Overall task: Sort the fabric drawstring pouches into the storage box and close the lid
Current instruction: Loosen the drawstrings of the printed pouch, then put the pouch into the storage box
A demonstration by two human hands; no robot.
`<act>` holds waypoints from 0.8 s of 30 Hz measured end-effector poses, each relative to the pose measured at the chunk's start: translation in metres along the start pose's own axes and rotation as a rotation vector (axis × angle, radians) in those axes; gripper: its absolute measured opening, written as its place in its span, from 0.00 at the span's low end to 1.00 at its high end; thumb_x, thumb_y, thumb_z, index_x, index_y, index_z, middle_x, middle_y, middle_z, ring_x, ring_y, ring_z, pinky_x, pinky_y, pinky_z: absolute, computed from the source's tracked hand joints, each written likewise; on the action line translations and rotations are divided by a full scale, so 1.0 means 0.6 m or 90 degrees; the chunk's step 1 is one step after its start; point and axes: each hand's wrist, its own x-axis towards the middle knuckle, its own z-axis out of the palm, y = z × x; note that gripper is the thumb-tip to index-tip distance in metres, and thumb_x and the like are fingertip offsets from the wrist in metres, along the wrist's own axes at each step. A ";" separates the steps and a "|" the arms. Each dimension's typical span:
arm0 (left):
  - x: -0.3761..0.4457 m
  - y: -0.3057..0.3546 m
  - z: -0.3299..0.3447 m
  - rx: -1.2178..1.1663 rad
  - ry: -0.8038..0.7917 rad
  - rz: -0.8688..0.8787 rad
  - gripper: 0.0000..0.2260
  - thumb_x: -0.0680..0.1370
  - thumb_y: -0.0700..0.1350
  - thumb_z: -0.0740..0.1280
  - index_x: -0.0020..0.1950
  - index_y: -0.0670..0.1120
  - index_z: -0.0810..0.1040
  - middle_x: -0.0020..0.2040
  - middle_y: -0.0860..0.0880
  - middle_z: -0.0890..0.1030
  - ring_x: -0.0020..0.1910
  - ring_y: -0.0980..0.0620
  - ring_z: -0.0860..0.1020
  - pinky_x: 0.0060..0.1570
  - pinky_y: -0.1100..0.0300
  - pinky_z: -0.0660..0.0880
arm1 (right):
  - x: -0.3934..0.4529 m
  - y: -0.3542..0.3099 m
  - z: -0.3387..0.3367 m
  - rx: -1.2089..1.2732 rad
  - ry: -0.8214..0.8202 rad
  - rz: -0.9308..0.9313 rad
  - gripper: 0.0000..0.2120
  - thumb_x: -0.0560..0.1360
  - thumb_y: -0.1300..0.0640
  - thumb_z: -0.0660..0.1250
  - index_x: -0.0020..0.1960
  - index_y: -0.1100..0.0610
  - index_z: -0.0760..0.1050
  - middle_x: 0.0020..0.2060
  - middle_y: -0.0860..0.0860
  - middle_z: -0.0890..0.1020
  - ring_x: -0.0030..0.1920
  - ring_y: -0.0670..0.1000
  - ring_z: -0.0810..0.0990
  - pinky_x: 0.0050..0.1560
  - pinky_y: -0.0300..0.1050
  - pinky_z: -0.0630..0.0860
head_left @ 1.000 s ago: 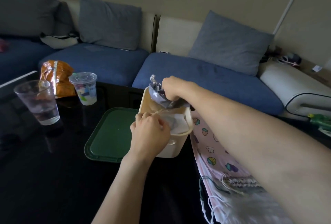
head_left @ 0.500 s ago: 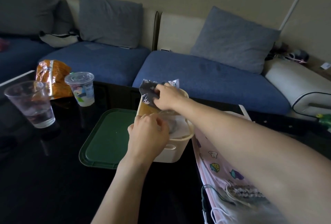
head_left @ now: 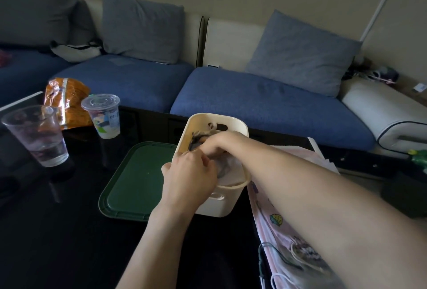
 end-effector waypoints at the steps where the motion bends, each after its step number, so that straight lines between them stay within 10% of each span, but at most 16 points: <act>1: 0.000 0.000 0.000 0.002 -0.001 0.000 0.09 0.78 0.48 0.61 0.40 0.47 0.76 0.34 0.55 0.71 0.47 0.49 0.67 0.49 0.53 0.61 | 0.022 0.001 0.005 0.026 -0.018 0.008 0.50 0.61 0.20 0.61 0.78 0.40 0.59 0.75 0.50 0.65 0.72 0.60 0.66 0.67 0.63 0.64; 5: 0.002 0.002 -0.002 -0.005 0.001 -0.012 0.09 0.79 0.48 0.61 0.42 0.47 0.77 0.34 0.55 0.71 0.46 0.49 0.68 0.49 0.53 0.61 | 0.037 -0.008 -0.012 0.156 0.016 0.043 0.34 0.63 0.28 0.64 0.61 0.48 0.75 0.59 0.52 0.79 0.54 0.56 0.77 0.46 0.55 0.71; 9: 0.003 0.005 -0.004 -0.003 0.000 -0.016 0.10 0.79 0.49 0.61 0.44 0.46 0.78 0.35 0.55 0.72 0.45 0.49 0.69 0.49 0.53 0.61 | -0.021 -0.020 -0.029 0.026 0.183 -0.061 0.11 0.81 0.54 0.60 0.51 0.58 0.79 0.47 0.51 0.79 0.46 0.54 0.77 0.49 0.50 0.74; 16: 0.005 0.011 -0.009 0.000 -0.025 -0.033 0.08 0.80 0.49 0.60 0.44 0.50 0.75 0.34 0.56 0.70 0.44 0.49 0.68 0.58 0.49 0.65 | 0.027 0.005 -0.003 0.087 -0.060 -0.040 0.27 0.67 0.41 0.66 0.62 0.53 0.76 0.57 0.55 0.80 0.53 0.58 0.78 0.53 0.56 0.73; 24: 0.009 0.031 -0.012 -0.118 0.159 0.026 0.08 0.78 0.43 0.65 0.42 0.44 0.82 0.36 0.50 0.80 0.42 0.46 0.74 0.60 0.44 0.71 | -0.097 0.052 -0.057 0.147 0.215 -0.238 0.15 0.83 0.53 0.55 0.51 0.59 0.78 0.45 0.51 0.79 0.46 0.53 0.78 0.49 0.49 0.74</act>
